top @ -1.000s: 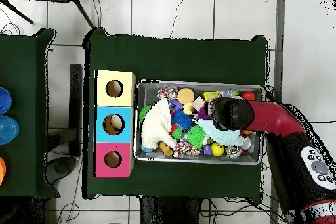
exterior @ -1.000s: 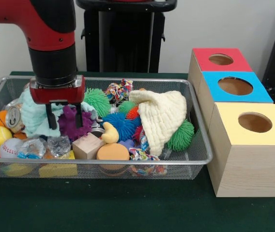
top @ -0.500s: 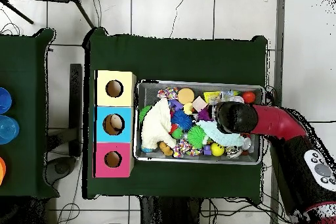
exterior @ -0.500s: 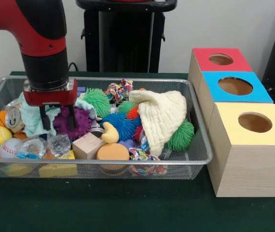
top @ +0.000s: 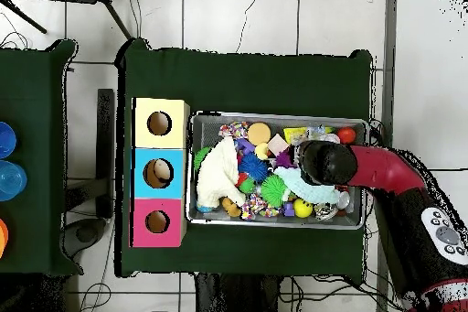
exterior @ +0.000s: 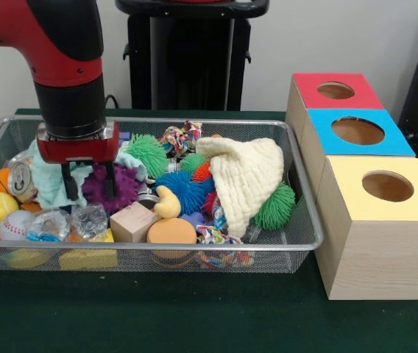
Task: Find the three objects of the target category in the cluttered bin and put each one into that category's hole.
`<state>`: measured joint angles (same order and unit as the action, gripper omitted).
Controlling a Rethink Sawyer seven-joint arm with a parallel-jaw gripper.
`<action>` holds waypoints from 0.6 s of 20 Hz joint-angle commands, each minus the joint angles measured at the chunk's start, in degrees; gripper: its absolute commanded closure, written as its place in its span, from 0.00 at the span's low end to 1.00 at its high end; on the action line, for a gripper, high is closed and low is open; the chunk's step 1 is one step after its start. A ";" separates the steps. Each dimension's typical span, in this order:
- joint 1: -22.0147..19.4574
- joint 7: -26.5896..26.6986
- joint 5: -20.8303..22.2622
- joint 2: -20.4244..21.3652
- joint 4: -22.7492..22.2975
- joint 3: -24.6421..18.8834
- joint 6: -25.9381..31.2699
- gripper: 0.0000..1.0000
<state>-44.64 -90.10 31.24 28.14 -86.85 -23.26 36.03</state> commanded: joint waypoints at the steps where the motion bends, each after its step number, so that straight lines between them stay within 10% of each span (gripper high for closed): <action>1: 2.51 4.23 3.15 -4.93 6.26 -0.83 1.18 0.00; 12: 4.18 5.09 2.70 -8.67 12.06 -0.99 1.24 0.00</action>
<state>-41.13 -90.10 31.32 24.60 -80.72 -23.22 36.42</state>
